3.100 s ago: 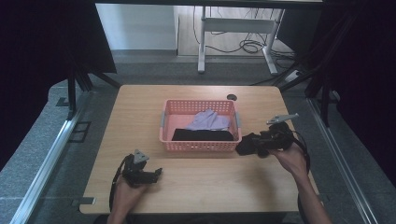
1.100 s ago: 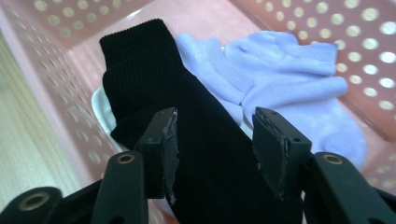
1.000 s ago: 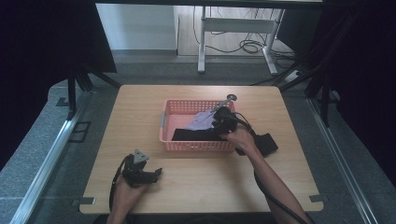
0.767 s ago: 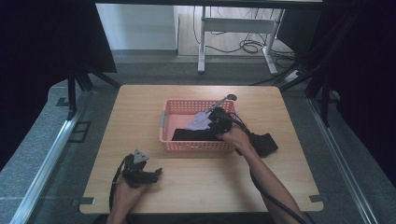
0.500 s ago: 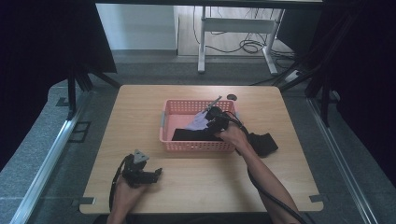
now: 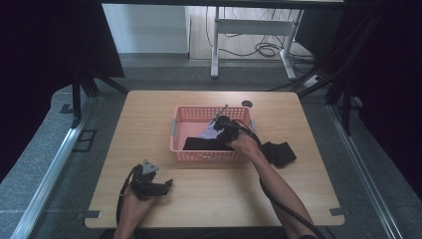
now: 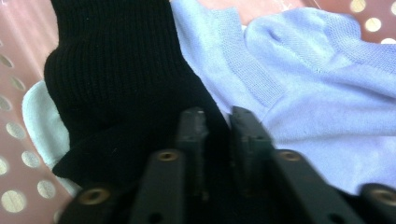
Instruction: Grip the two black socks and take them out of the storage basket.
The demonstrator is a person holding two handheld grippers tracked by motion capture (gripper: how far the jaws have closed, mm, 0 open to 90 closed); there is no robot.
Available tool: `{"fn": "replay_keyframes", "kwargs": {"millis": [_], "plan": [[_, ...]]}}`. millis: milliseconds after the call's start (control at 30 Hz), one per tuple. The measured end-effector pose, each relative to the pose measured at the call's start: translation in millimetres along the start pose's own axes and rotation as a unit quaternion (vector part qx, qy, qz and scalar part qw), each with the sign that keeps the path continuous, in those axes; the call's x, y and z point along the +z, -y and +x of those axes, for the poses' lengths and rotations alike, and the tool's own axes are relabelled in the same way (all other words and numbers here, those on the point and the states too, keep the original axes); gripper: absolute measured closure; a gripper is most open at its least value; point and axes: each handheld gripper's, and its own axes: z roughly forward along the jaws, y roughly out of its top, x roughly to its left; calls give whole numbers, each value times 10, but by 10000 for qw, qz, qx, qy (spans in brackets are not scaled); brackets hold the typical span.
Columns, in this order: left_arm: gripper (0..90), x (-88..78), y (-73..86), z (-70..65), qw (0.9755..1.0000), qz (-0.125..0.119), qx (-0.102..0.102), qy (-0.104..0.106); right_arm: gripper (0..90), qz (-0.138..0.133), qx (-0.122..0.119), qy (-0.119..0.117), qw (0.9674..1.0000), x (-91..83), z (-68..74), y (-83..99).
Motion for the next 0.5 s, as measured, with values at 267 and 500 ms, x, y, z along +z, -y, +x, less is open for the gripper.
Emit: {"fn": "replay_keyframes", "kwargs": {"millis": [267,500], "plan": [[120,0,0,0,10000,0,-1,-1,886,-146,166,-140,9997,-86,-12,23],[120,0,0,1,10000,4,7,-3,887,-406,197,-184,9988,-266,-2,9]]}}
